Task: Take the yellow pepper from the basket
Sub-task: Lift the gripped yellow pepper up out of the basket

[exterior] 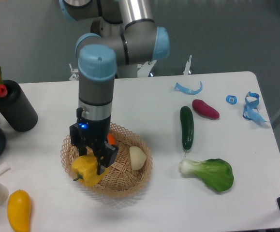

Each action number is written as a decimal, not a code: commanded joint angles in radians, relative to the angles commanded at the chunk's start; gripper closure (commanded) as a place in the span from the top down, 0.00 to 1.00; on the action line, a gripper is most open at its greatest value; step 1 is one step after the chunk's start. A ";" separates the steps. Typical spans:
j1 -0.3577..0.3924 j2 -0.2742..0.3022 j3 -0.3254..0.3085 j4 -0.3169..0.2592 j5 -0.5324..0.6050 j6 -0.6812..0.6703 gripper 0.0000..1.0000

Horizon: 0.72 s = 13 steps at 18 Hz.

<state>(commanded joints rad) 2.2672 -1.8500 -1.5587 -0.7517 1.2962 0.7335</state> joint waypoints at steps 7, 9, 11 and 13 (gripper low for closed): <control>0.006 -0.032 0.101 0.000 -0.006 -0.095 0.11; 0.008 -0.037 0.112 0.000 -0.018 -0.115 0.12; 0.014 -0.037 0.117 0.000 -0.026 -0.121 0.12; 0.018 -0.037 0.117 0.000 -0.026 -0.121 0.12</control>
<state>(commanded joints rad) 2.2856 -1.8868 -1.4419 -0.7517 1.2701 0.6121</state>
